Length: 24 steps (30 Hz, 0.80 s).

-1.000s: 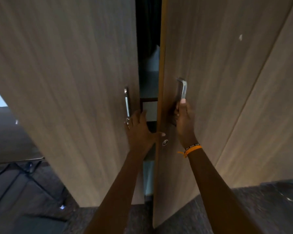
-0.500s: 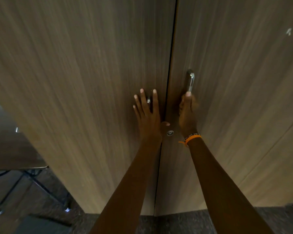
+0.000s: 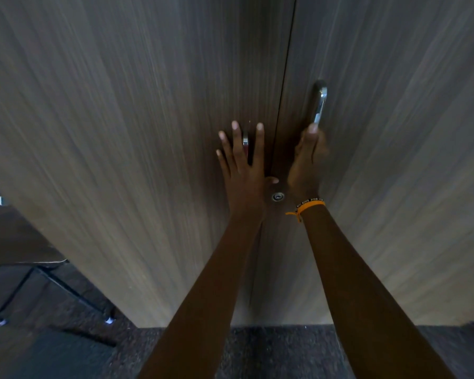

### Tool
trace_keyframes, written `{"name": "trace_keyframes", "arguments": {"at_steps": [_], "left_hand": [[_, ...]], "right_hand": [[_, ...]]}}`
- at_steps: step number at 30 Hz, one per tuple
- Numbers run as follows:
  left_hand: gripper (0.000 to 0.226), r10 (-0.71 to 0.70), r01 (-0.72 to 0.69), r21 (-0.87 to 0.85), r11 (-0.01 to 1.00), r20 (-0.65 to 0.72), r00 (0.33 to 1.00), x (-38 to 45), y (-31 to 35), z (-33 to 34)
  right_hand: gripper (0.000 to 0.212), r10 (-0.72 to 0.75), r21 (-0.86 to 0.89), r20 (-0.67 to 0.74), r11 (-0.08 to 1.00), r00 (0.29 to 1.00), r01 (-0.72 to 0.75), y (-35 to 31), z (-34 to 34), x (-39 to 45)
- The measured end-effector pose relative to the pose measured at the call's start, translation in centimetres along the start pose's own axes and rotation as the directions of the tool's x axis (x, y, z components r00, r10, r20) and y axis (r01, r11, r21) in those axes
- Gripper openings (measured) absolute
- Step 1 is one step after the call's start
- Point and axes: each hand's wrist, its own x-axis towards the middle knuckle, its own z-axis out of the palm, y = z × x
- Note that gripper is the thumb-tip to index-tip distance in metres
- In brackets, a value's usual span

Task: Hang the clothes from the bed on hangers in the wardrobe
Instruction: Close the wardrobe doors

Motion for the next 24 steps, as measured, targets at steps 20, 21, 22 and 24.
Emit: {"name": "trace_keyframes", "arguments": {"at_steps": [20, 21, 22, 24], "left_hand": [[0.074, -0.084, 0.164, -0.132, 0.978, 0.47, 0.879, -11.0, 0.0, -12.8], [0.071, -0.11, 0.185, -0.109, 0.977, 0.486, 0.867, -13.1, 0.1, -13.9], [0.069, -0.14, 0.211, -0.088, 0.973, 0.502, 0.853, -15.0, 0.2, -15.0], [0.064, -0.198, 0.255, -0.043, 0.966, 0.515, 0.834, -18.5, 0.3, -17.6]], "right_hand": [[0.028, 0.144, -0.643, 0.493, 0.724, 0.858, 0.248, -1.0, -9.7, -15.1], [0.032, 0.143, -0.639, 0.545, 0.709, 0.826, 0.299, -1.1, -10.0, -17.1], [0.035, 0.141, -0.622, 0.595, 0.704, 0.792, 0.342, -1.3, -10.2, -19.0], [0.033, 0.128, -0.555, 0.689, 0.727, 0.714, 0.405, -2.1, -10.6, -22.7]]}}
